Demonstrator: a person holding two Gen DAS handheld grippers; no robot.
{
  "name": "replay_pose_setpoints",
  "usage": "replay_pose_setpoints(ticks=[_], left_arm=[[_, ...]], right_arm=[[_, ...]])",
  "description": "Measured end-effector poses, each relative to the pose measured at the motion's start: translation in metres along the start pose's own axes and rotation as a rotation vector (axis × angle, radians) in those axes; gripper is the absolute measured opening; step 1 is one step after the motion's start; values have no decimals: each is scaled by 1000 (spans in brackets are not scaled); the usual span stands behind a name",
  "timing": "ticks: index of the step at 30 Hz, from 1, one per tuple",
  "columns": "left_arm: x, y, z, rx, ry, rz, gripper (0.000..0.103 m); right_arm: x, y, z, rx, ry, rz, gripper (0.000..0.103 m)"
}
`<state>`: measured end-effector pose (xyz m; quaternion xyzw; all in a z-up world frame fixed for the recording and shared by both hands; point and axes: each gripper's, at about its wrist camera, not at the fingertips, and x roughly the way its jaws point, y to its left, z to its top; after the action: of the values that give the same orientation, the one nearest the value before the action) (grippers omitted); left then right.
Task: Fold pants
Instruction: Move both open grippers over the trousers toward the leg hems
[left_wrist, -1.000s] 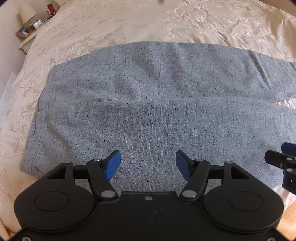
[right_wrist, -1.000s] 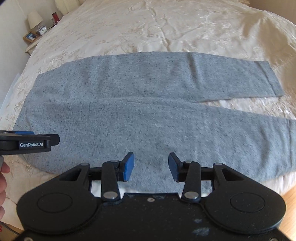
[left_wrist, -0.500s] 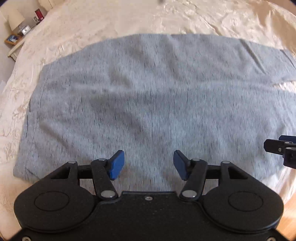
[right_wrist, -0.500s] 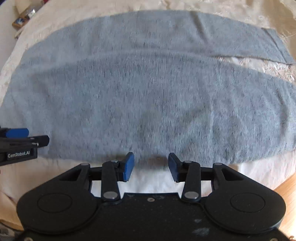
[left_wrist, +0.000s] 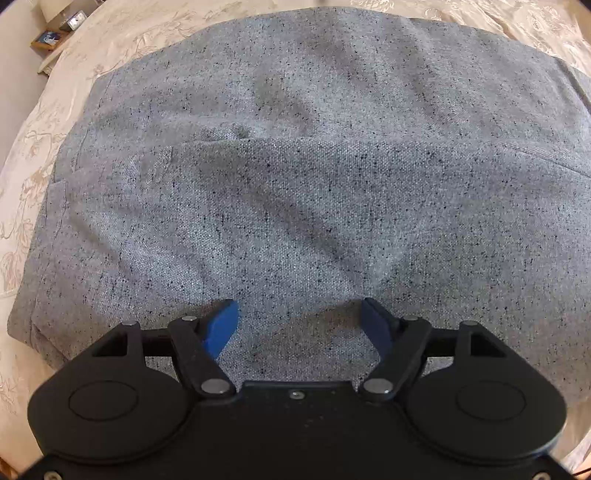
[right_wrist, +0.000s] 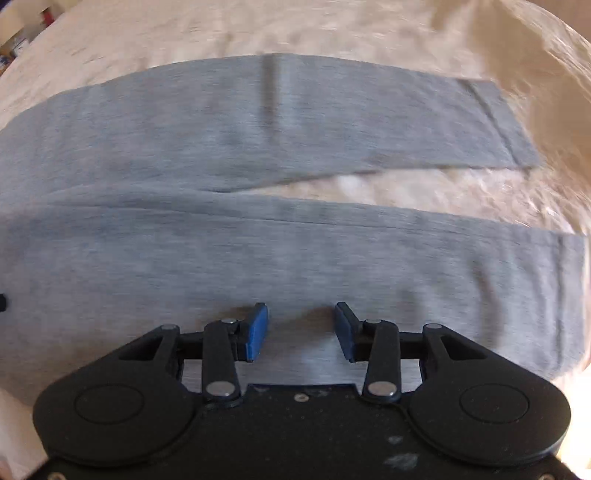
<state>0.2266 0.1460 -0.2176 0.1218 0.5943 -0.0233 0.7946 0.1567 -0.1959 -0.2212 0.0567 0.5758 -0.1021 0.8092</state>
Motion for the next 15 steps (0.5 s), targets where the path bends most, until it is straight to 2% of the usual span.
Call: replay_pose_setpoints(ticks=[3, 6, 7, 9, 11, 15], left_arm=[[3, -9, 11, 4, 43, 45, 76], [-9, -12, 26, -32, 51, 28, 59], [-17, -12, 30, -54, 26, 15, 59], [-35, -16, 43, -72, -41, 5, 60], [-49, -23, 61, -58, -100, 7, 60], [-52, -44, 100, -30, -140, 6, 60]], right_arm=[[11, -75, 0, 141, 28, -86, 42], [19, -123, 9, 230, 73, -110, 42], [18, -134, 15, 250, 83, -94, 42], [9, -145, 30, 254, 71, -61, 43], [0, -148, 53, 229, 16, -25, 43], [1, -140, 111, 196, -58, 34, 44]])
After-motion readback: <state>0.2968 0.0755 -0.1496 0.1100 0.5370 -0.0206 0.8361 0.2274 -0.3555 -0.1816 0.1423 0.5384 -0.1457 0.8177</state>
